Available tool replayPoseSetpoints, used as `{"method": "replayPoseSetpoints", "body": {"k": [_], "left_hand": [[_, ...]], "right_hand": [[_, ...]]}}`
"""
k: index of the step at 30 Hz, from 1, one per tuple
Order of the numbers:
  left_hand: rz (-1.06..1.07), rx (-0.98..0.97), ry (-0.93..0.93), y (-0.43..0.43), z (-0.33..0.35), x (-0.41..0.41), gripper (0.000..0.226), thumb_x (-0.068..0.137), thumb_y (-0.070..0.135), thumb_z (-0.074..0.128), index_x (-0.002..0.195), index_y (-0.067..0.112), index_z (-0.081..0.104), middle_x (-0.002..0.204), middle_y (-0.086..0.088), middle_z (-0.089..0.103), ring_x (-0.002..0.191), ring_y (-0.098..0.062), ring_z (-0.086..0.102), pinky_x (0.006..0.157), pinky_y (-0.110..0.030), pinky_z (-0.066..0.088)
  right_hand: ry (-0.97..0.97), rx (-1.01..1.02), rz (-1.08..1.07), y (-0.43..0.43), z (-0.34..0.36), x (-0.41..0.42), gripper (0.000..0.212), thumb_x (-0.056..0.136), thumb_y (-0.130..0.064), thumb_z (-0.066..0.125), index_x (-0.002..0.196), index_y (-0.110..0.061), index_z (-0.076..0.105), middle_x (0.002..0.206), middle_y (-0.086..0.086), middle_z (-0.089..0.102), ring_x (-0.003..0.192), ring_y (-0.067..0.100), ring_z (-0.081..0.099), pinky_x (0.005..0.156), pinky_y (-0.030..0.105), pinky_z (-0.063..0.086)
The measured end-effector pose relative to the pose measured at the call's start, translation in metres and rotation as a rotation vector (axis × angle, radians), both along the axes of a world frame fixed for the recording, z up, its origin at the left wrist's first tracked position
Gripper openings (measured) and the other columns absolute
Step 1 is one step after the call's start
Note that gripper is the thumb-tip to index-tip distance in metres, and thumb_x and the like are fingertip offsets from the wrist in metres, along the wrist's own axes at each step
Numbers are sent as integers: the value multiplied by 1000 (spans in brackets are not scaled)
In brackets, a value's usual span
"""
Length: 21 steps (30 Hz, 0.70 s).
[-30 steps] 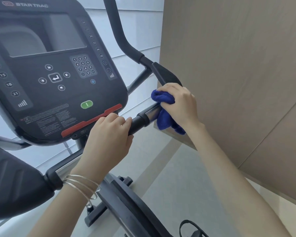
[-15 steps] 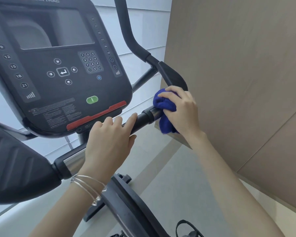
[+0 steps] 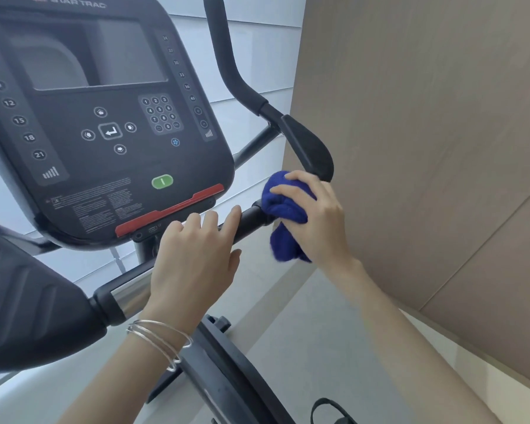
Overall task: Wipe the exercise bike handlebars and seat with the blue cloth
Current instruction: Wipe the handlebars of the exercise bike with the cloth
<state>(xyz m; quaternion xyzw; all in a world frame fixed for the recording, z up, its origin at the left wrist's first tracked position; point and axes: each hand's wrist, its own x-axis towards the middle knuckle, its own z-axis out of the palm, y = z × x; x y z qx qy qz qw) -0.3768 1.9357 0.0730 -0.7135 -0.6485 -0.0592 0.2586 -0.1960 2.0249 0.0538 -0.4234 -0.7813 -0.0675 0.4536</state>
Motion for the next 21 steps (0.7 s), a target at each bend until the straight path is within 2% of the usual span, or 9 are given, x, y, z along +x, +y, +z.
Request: {"method": "replayPoseSetpoints", "body": {"k": [2, 6, 8, 11, 14, 15, 18, 21], "left_hand": [[1, 0, 17, 0, 0, 0, 60, 86, 48, 48, 139, 21, 38, 89, -1, 62, 69, -22, 50, 57, -31, 27], [0, 21, 26, 0, -1, -1, 60, 88, 48, 43, 140, 20, 33, 89, -1, 60, 68, -21, 34, 57, -30, 27], [-3, 20, 25, 0, -1, 0, 60, 89, 48, 43, 140, 20, 32, 91, -1, 60, 68, -21, 35, 58, -30, 27], [-8, 5, 25, -1, -1, 0, 60, 86, 47, 47, 139, 20, 37, 89, -2, 61, 68, -21, 45, 58, -30, 27], [-15, 8, 35, 0, -1, -1, 62, 86, 49, 46, 140, 19, 35, 89, -2, 60, 67, -20, 36, 56, -30, 27], [-9, 13, 37, 1, -1, -1, 63, 86, 49, 46, 140, 19, 34, 89, -2, 60, 67, -20, 34, 56, -30, 27], [-10, -2, 41, 2, 0, 1, 63, 86, 50, 46, 139, 19, 33, 90, -1, 59, 67, -20, 35, 56, -30, 27], [5, -13, 33, 1, 1, 2, 63, 85, 50, 47, 138, 19, 35, 91, -2, 60, 67, -21, 43, 55, -30, 28]], "right_hand": [[-20, -5, 48, 4, 2, 8, 29, 78, -19, 61, 106, -21, 68, 123, 0, 59, 103, 24, 56, 88, 29, 48], [161, -147, -136, 27, 20, 17, 29, 81, -11, 63, 107, -23, 68, 122, -5, 58, 100, 24, 54, 84, 40, 49], [137, -100, -196, 21, 14, 9, 27, 81, -13, 63, 107, -20, 68, 124, -1, 58, 101, 26, 53, 87, 42, 48], [103, 83, -90, -6, -19, 2, 26, 80, -21, 62, 106, -18, 67, 124, 2, 57, 103, 24, 53, 89, 31, 47], [160, 90, -43, -21, -51, 8, 28, 81, -26, 63, 108, -19, 65, 123, 2, 55, 105, 21, 53, 91, 21, 44], [214, 33, -62, -20, -59, 12, 28, 81, -23, 63, 107, -16, 67, 122, 5, 58, 105, 23, 55, 91, 22, 46], [319, -233, -102, -15, -75, 19, 30, 79, -1, 67, 108, -7, 69, 120, 9, 61, 106, 28, 58, 91, 46, 50], [336, -219, 25, -23, -74, 5, 33, 77, 1, 72, 109, -8, 69, 119, 7, 63, 107, 26, 59, 90, 46, 52]]}}
